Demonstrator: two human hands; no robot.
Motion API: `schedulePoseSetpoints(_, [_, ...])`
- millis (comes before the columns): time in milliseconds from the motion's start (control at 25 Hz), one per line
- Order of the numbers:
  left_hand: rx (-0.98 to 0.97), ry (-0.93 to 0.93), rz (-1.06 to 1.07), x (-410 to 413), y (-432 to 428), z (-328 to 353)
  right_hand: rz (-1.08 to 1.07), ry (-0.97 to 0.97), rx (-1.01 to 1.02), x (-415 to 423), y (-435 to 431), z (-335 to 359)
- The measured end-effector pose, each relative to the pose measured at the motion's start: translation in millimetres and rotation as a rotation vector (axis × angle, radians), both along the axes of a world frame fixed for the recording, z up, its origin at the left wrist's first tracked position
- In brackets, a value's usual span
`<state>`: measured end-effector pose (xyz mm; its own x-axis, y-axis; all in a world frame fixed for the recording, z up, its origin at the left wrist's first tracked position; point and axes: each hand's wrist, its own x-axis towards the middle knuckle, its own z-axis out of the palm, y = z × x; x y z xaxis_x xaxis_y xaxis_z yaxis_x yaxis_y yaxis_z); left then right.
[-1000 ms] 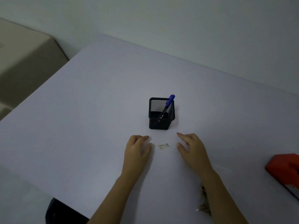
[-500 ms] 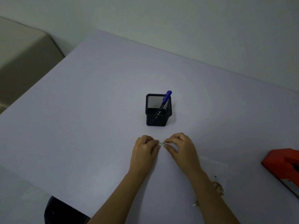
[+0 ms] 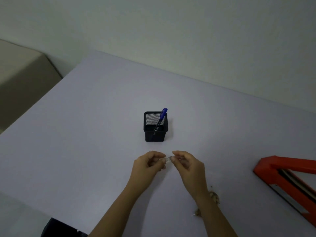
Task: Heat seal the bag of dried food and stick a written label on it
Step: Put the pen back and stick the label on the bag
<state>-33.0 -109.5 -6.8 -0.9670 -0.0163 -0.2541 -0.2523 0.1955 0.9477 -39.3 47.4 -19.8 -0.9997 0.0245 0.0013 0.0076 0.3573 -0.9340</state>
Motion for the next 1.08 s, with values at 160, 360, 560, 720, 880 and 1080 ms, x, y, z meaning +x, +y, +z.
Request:
schedulePoseSetpoints(160, [0.222,-0.106,-0.047,11,11,52,-0.063,0.259,0.117,25,11,36])
schedulePoseSetpoints(360, [0.31,-0.098,-0.151,22,29,100,-0.153,0.489,0.252,51,22,73])
schedulePoseSetpoints(560, [0.331,-0.046,-0.264,26,46,131,-0.289,0.563,0.269,67,34,99])
schedulePoseSetpoints(720, [0.322,-0.013,-0.32,25,56,143,-0.338,0.594,0.271,73,43,107])
schedulePoseSetpoints(880, [0.204,0.054,-0.342,20,62,143,-0.409,0.194,-0.245,80,45,123])
schedulePoseSetpoints(1080, [-0.119,0.278,-0.36,19,67,137,-0.299,-0.014,-0.51,83,54,135])
